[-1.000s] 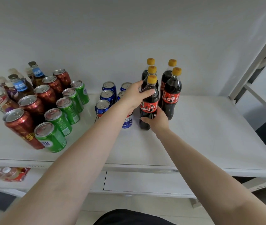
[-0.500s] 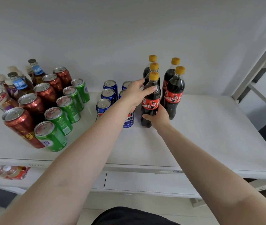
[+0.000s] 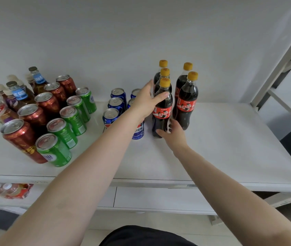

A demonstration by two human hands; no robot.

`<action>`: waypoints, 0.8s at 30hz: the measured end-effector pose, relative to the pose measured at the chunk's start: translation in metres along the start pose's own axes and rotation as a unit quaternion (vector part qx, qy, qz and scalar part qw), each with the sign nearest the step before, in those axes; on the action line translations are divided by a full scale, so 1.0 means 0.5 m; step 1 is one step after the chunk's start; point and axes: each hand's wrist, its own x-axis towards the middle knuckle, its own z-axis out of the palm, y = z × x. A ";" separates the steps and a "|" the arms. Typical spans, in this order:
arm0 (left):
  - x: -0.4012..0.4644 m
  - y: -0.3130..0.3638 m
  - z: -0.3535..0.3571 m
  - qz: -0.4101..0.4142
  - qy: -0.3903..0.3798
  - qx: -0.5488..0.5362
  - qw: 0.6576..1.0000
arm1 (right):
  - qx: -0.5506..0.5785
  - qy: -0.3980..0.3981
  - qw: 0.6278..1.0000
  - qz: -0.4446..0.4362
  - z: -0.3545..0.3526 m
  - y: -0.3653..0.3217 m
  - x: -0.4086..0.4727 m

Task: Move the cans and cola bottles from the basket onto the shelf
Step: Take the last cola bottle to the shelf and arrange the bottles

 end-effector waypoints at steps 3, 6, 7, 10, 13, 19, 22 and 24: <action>0.002 0.038 -0.004 0.084 0.059 0.060 0.993 | 0.051 0.091 0.994 0.021 -0.031 0.044 -0.029; 0.026 0.094 0.004 0.138 0.055 0.130 0.980 | 0.092 0.193 0.977 0.019 -0.081 0.052 -0.009; 0.038 0.113 0.009 0.146 0.038 0.147 0.978 | 0.097 0.205 0.974 0.014 -0.097 0.047 0.004; 0.085 0.151 0.032 0.142 -0.034 0.219 0.965 | 0.084 0.165 0.983 0.018 -0.130 0.021 0.041; 0.128 0.169 0.053 0.126 -0.095 0.294 0.943 | 0.055 0.108 0.992 0.031 -0.144 -0.002 0.063; 0.181 0.184 0.060 0.096 -0.148 0.383 0.907 | 0.006 0.051 0.999 0.015 -0.145 -0.013 0.085; 0.195 0.189 0.061 0.086 -0.161 0.396 0.900 | -0.026 0.041 0.999 0.016 -0.137 -0.014 0.098; 0.201 0.190 0.063 0.088 -0.166 0.400 0.897 | -0.042 0.039 0.998 0.028 -0.130 -0.013 0.106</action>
